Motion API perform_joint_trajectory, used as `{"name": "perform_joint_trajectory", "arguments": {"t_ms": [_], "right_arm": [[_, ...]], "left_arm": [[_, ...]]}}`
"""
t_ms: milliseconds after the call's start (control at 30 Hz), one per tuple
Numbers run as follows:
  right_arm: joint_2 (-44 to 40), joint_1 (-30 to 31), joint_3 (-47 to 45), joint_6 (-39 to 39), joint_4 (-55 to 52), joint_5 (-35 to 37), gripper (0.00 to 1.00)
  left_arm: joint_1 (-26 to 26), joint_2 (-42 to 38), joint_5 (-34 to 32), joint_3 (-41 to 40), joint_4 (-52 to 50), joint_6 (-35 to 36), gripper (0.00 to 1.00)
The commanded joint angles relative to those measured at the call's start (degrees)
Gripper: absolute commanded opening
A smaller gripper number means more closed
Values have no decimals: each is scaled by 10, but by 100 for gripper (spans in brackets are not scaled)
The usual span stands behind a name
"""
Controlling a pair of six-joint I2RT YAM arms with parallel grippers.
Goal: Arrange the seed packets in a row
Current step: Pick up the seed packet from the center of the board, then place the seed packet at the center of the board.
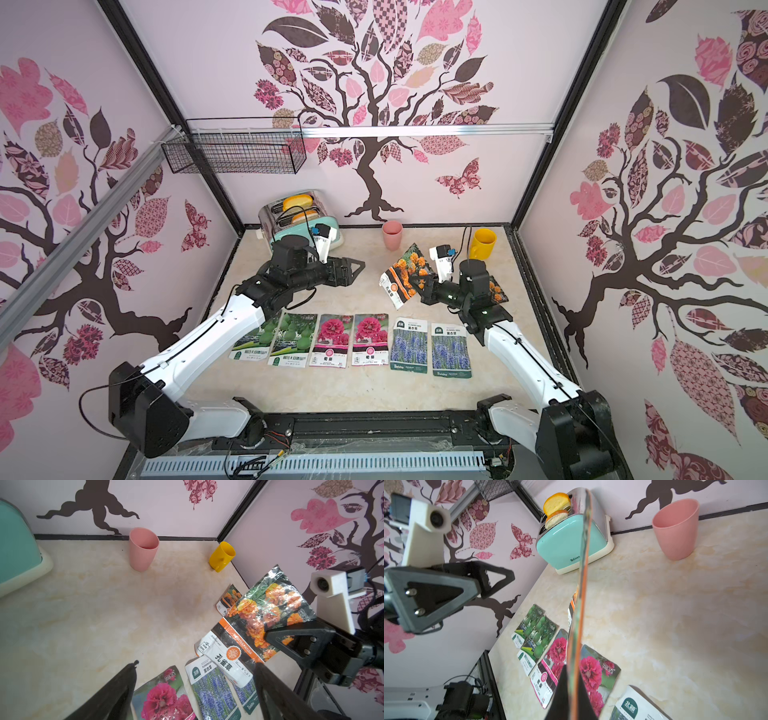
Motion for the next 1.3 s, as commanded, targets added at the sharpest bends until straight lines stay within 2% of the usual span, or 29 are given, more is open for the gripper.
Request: {"name": "perform_joint_trajectory", "arguments": {"t_ms": [0, 67, 233, 433, 600, 733, 767, 800, 833, 867, 900, 967, 1000, 1033, 1067, 1100, 1200, 1267], "right_arm": [[-16, 1, 33, -70, -75, -44, 0], [-8, 1, 48, -78, -95, -58, 0], [1, 1, 55, -69, -89, -87, 0], [16, 1, 62, -63, -88, -107, 0], [16, 1, 58, -58, -84, -114, 0], [13, 0, 60, -55, -82, -122, 0], [12, 1, 61, -53, -82, -124, 0], [12, 1, 63, -53, -85, -123, 0], [11, 1, 63, -54, -87, -122, 0], [10, 1, 64, -55, -92, -120, 0], [10, 1, 66, -57, -97, -112, 0], [9, 1, 66, -57, -104, -86, 0], [10, 1, 66, -54, -110, -58, 20], [11, 1, 68, -50, -118, -19, 56], [12, 1, 70, -47, -128, 16, 75], [16, 0, 75, -44, -140, 58, 98], [30, -6, 86, -23, -178, 193, 100], [45, -21, 90, 0, -196, 253, 100]], "left_arm": [[0, 39, 100, 9, -25, 160, 91], [1, 61, 140, 10, -11, 202, 91], [-1, 106, 203, -7, 41, 228, 91], [-2, 120, 273, -38, 132, 193, 91], [-9, 144, 319, -24, 142, 178, 89], [-29, 163, 310, -11, 130, 178, 86], [-33, 168, 304, -9, 128, 177, 81], [-34, 175, 303, -3, 121, 174, 71], [-35, 180, 304, 4, 114, 170, 55], [-36, 183, 297, 8, 113, 160, 35], [-38, 185, 280, 13, 108, 147, 0], [-39, 181, 265, 15, 106, 126, 0], [-41, 172, 249, 7, 120, 111, 0], [-42, 160, 228, -6, 141, 92, 0], [-42, 148, 209, -21, 166, 72, 0], [-42, 135, 186, -37, 189, 48, 0], [-40, 103, 102, -64, 211, -13, 0], [-37, 90, 60, -77, 214, -54, 0]]}}
